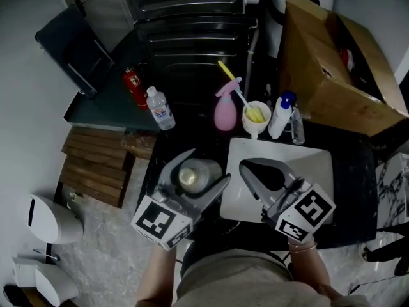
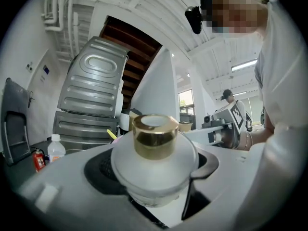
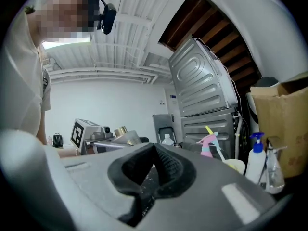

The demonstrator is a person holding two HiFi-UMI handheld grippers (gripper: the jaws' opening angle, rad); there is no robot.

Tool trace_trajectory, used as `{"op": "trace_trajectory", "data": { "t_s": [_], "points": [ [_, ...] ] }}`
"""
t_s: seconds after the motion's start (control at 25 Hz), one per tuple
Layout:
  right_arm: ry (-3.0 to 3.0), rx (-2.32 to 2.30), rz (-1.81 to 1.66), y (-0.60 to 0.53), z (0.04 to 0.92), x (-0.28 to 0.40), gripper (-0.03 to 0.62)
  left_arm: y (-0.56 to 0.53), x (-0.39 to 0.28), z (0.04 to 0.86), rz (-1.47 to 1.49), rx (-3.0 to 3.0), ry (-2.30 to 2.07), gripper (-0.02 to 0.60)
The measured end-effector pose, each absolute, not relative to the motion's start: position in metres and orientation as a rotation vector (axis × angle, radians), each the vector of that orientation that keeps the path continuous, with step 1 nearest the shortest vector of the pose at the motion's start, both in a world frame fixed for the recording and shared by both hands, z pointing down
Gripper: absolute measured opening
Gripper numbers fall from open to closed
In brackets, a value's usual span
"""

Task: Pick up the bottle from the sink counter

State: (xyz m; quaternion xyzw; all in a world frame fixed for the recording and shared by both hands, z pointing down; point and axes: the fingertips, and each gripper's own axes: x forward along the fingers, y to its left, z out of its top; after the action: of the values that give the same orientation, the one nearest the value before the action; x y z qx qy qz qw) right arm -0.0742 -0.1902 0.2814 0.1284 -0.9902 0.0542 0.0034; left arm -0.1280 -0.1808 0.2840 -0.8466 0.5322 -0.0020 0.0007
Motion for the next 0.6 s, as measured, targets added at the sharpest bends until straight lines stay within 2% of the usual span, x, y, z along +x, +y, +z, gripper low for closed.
{"op": "trace_trajectory", "data": {
  "t_s": [0.6],
  "points": [
    [-3.111, 0.397, 0.154, -0.187, 0.281, -0.070, 0.002, -0.160, -0.125, 0.282, 0.080, -2.657, 1.688, 0.347]
  ]
}}
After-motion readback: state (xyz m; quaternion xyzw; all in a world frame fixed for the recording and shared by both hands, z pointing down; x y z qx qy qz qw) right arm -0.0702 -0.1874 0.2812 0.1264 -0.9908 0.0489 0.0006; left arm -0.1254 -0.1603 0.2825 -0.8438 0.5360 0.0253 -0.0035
